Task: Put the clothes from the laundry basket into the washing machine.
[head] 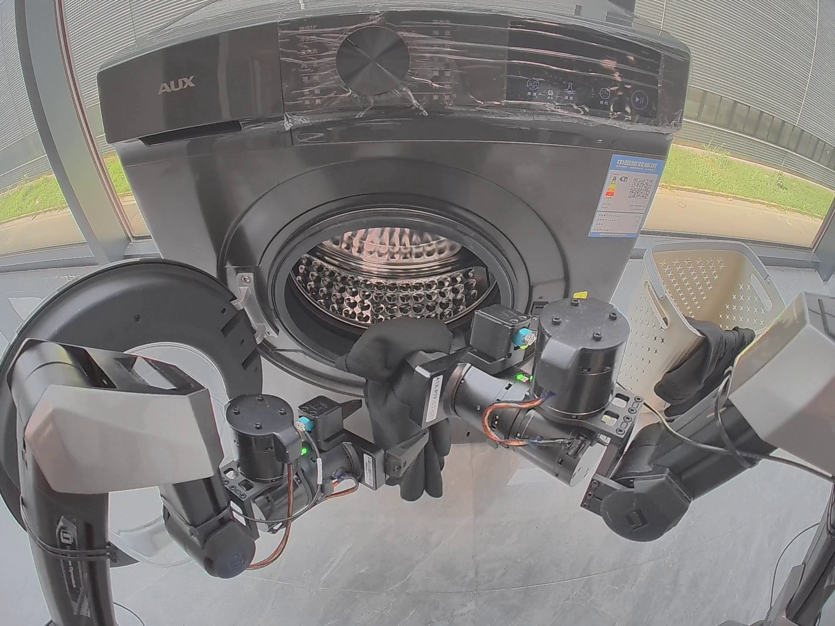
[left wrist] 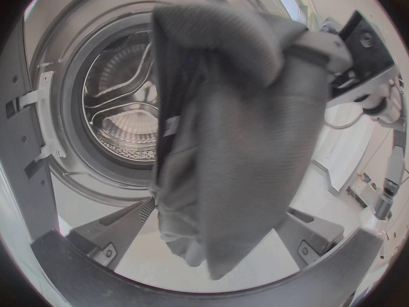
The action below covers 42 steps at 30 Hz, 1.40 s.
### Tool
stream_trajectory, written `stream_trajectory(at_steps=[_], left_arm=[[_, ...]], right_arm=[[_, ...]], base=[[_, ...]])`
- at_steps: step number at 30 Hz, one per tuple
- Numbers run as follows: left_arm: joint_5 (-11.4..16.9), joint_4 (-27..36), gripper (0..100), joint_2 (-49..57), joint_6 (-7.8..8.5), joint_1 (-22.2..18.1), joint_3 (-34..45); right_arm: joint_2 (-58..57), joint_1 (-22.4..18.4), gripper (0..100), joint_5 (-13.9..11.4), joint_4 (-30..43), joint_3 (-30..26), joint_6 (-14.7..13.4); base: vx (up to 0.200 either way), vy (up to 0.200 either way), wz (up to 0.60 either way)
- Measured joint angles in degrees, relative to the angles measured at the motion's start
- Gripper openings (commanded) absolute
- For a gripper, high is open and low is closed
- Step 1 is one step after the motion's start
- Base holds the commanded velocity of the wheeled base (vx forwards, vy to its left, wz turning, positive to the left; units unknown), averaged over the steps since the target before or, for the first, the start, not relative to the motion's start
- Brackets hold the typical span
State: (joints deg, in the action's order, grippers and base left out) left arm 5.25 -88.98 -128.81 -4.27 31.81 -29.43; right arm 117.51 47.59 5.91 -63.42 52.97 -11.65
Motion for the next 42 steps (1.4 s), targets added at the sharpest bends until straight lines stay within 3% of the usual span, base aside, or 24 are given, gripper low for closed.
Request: stream_trajectory(at_steps=[5, 6, 16, 24, 29, 36, 37, 42], left_arm=[[-1.5, 0.0, 100, -3.0, -0.3, -1.4, -4.1], [-1.6, 0.0, 0, -3.4, -0.38, -1.6, -4.7], [-2.9, 0.0, 0, -5.4, -0.85, -2.5, -8.4], [-3.8, 0.1, 0, -1.8, -2.43, -4.5, -7.7], [-3.8, 0.0, 0, 2.1, -4.55, -5.4, -6.1], [-3.8, 0.0, 0, 5.0, -4.92, -5.7, -4.6], [-3.8, 0.0, 0, 5.3, -4.9, -5.7, -4.5], [-4.0, 0.0, 0, 6.0, -4.77, -5.7, -4.3]], right_arm=[[-0.7, 0.8, 0, 0.2, 0.0, -0.6, 0.0], [-0.8, 0.9, 0, 0.2, 0.0, -0.7, 0.0], [-1.0, 1.1, 0, 0.5, -0.8, -2.3, -0.7], [-1.0, -0.1, 0, 0.8, -0.7, -6.1, -0.9], [-0.9, -1.3, 0, 0.9, -0.4, -9.5, -0.7], [-0.9, -0.9, 0, 0.3, -0.9, -11.5, -0.4], [-0.9, -0.8, 100, 0.3, -0.9, -11.6, -0.3], [-0.9, -0.5, 100, 0.3, -0.8, -11.8, -0.3]], base=[[0.0, 0.0, 0.0], [0.0, 0.0, 0.0], [0.0, 0.0, 0.0], [0.0, 0.0, 0.0], [0.0, 0.0, 0.0], [0.0, 0.0, 0.0], [0.0, 0.0, 0.0], [0.0, 0.0, 0.0]])
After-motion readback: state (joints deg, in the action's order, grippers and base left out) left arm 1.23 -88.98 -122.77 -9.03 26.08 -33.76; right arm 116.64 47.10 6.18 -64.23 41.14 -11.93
